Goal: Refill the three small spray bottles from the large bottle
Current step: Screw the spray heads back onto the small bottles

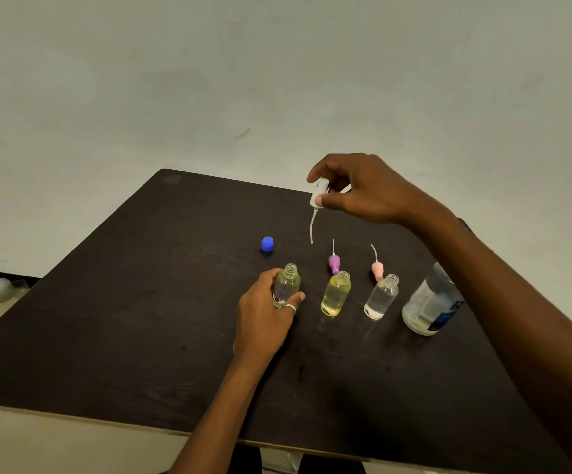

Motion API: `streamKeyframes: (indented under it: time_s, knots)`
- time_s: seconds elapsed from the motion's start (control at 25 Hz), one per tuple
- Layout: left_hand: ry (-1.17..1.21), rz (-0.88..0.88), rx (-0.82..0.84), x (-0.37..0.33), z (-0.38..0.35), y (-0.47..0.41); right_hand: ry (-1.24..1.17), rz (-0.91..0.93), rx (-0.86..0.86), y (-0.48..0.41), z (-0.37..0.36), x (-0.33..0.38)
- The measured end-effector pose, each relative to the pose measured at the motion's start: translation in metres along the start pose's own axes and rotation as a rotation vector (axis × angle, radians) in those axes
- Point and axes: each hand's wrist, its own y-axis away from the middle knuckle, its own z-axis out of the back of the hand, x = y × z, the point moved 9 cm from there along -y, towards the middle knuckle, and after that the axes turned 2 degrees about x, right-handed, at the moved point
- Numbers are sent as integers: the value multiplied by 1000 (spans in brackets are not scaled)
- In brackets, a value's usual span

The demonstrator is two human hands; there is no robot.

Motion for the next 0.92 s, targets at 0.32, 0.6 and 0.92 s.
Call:
streamKeyframes:
  time_s: [0.32, 0.6, 0.92]
  knots:
    - [21, -17, 6, -1, 0, 0, -70, -21, 65, 21, -9, 20]
    - [20, -28, 18, -1, 0, 1, -61, -3, 170, 21, -49, 23]
    - [7, -40, 32, -4, 1, 2, 145, 49, 368, 20, -94, 26]
